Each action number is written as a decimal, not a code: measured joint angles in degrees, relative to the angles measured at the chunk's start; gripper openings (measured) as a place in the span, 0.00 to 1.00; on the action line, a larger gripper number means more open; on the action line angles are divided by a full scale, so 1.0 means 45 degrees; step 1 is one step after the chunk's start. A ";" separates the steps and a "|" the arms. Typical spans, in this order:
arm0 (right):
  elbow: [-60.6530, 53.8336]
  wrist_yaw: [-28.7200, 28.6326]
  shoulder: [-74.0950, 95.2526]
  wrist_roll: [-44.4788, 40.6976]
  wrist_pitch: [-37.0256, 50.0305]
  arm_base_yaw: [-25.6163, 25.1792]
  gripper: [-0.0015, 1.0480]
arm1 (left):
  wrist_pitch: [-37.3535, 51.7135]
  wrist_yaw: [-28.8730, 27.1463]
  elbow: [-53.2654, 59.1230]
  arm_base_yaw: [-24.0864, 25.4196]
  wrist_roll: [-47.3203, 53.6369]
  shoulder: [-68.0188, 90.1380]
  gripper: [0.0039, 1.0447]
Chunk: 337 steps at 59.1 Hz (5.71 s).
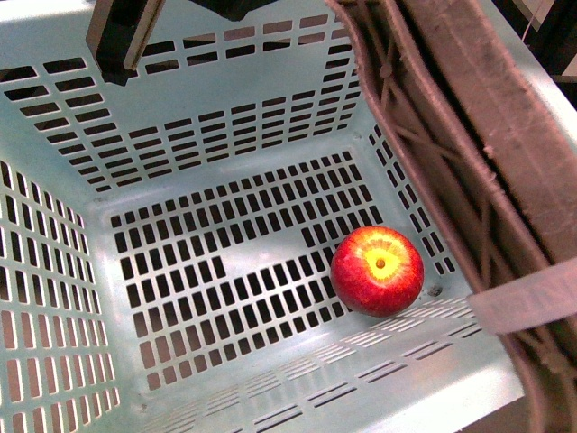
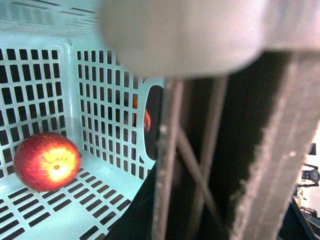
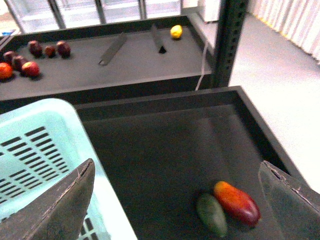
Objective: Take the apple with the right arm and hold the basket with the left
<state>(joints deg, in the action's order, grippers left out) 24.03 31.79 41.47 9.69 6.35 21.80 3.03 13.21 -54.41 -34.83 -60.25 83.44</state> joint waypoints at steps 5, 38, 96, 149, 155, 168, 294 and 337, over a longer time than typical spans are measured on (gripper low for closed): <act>-0.0219 0.0180 -0.0646 -0.0053 -0.0194 -0.0092 0.92 | 0.0000 0.0010 0.0000 -0.0005 0.0000 0.0000 0.14; -0.2555 -0.4299 -0.2438 -0.1836 0.2492 -0.1948 0.51 | 0.0000 0.0039 0.0000 -0.0019 -0.0015 -0.0005 0.14; -0.4983 -0.7028 -0.6387 -0.2113 0.1112 -0.4804 0.02 | 0.0000 0.0044 0.0000 -0.0019 -0.0053 -0.0005 0.14; -0.5013 -0.7038 -0.9136 -0.2123 -0.1394 -0.4804 0.21 | 0.0000 0.0068 0.0000 -0.0015 -0.0087 -0.0015 0.14; -0.5013 -0.7038 -0.9136 -0.2123 -0.1394 -0.4804 0.34 | 0.0000 0.0049 0.0000 -0.0015 -0.0083 -0.0015 0.14; -0.5013 -0.7038 -0.9136 -0.2123 -0.1394 -0.4804 0.67 | 0.0000 0.0068 0.0000 -0.0015 -0.0087 -0.0015 0.14; -0.5013 -0.7038 -0.9146 -0.2118 -0.1394 -0.4804 0.92 | 0.4760 -0.4745 0.2895 0.6849 -0.7223 0.3978 0.14; -0.5013 -0.7038 -0.9146 -0.2118 -0.1394 -0.4804 0.92 | 0.1175 -0.5260 0.3371 0.5790 -0.7257 -0.0126 0.93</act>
<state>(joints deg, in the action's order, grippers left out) 1.48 0.12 0.32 0.16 0.08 0.19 8.32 -10.46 -39.24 -8.78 -92.90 82.87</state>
